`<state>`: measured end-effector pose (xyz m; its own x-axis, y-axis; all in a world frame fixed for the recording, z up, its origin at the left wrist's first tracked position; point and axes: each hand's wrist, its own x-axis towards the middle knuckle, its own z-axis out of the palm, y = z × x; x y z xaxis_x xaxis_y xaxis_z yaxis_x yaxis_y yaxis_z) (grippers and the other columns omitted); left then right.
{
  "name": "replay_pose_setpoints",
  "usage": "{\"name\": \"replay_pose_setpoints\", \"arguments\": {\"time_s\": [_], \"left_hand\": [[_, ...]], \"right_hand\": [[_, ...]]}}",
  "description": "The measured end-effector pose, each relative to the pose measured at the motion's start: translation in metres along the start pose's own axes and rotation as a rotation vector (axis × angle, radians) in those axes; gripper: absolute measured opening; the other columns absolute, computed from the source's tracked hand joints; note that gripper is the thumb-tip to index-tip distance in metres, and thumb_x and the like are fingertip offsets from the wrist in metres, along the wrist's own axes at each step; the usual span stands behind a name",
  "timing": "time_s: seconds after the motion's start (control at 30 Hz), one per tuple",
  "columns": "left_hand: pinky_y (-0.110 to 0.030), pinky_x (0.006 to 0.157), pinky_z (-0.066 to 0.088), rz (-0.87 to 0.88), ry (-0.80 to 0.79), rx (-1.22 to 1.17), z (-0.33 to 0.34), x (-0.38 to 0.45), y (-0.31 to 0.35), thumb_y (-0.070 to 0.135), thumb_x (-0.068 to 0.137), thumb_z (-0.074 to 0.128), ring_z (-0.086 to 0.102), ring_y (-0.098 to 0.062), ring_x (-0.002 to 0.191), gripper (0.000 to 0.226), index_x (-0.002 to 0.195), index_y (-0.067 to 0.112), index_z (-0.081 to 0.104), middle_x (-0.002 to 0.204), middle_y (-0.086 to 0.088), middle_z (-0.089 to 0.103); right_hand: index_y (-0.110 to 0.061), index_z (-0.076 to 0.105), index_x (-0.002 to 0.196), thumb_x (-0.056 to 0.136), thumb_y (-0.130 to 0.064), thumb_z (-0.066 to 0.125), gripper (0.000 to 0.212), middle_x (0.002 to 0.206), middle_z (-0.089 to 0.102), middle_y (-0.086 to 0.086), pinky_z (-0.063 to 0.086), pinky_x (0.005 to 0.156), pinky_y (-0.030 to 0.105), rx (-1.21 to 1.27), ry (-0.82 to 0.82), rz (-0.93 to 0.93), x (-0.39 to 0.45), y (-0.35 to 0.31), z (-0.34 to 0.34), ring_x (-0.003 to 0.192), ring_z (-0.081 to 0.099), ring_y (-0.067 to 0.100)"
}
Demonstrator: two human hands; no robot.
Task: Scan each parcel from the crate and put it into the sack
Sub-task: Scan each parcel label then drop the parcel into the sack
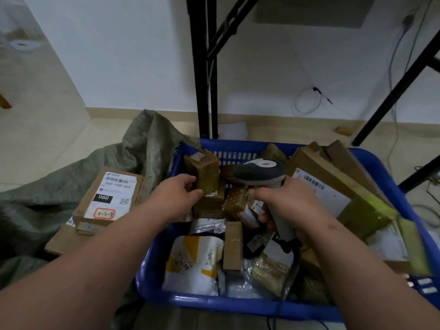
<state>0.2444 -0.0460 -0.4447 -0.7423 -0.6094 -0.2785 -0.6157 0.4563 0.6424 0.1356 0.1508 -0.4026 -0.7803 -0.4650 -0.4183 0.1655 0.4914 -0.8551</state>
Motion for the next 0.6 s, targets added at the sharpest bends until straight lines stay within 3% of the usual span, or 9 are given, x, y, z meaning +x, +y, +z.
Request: {"name": "replay_pose_setpoints", "arguments": {"time_s": [0.13, 0.23, 0.37, 0.5, 0.6], "left_hand": [[-0.043, 0.103, 0.047, -0.016, 0.002, 0.093, 0.013, 0.029, -0.001, 0.033, 0.091, 0.066, 0.055, -0.023, 0.121, 0.067, 0.15, 0.019, 0.036, 0.14, -0.007, 0.053], [-0.047, 0.11, 0.039, 0.056, 0.018, 0.273, 0.018, 0.055, 0.008, 0.034, 0.089, 0.067, 0.039, -0.031, 0.135, 0.077, 0.153, 0.025, 0.026, 0.152, -0.009, 0.033], [-0.053, 0.109, 0.037, 0.096, 0.022, 0.571, 0.028, 0.089, 0.027, 0.038, 0.09, 0.064, 0.027, -0.039, 0.139, 0.083, 0.154, 0.037, 0.011, 0.161, -0.006, 0.01], [-0.057, 0.106, 0.04, 0.041, -0.179, 0.816, 0.039, 0.122, 0.039, 0.029, 0.089, 0.065, 0.023, -0.042, 0.144, 0.097, 0.152, 0.045, -0.007, 0.162, -0.003, -0.02], [-0.058, 0.111, 0.033, 0.015, -0.295, 0.842, 0.046, 0.141, 0.037, 0.036, 0.09, 0.065, 0.015, -0.041, 0.147, 0.096, 0.154, 0.041, -0.007, 0.161, -0.008, -0.022]], "right_hand": [[-0.021, 0.064, 0.101, 0.082, -0.03, 0.076, 0.024, 0.076, 0.069, 0.005, 0.05, 0.045, 0.022, 0.009, -0.034, 0.025, 0.018, 0.009, 0.003, 0.049, 0.067, 0.011], [-0.02, 0.063, 0.102, 0.08, -0.032, 0.077, 0.028, 0.078, 0.07, 0.005, 0.051, 0.048, 0.024, 0.034, -0.054, 0.053, 0.031, 0.012, 0.004, 0.054, 0.069, 0.013], [-0.023, 0.063, 0.098, 0.08, -0.032, 0.077, 0.025, 0.077, 0.07, 0.002, 0.053, 0.049, 0.026, 0.081, -0.068, 0.067, 0.045, 0.013, 0.005, 0.054, 0.07, 0.013], [-0.026, 0.062, 0.097, 0.08, -0.031, 0.077, 0.023, 0.078, 0.069, 0.001, 0.059, 0.055, 0.032, 0.118, -0.081, 0.069, 0.053, 0.011, 0.01, 0.055, 0.071, 0.014], [-0.028, 0.06, 0.097, 0.081, -0.033, 0.076, 0.023, 0.08, 0.07, 0.0, 0.054, 0.048, 0.024, 0.097, -0.098, 0.076, 0.055, 0.008, 0.013, 0.052, 0.069, 0.01]]}}
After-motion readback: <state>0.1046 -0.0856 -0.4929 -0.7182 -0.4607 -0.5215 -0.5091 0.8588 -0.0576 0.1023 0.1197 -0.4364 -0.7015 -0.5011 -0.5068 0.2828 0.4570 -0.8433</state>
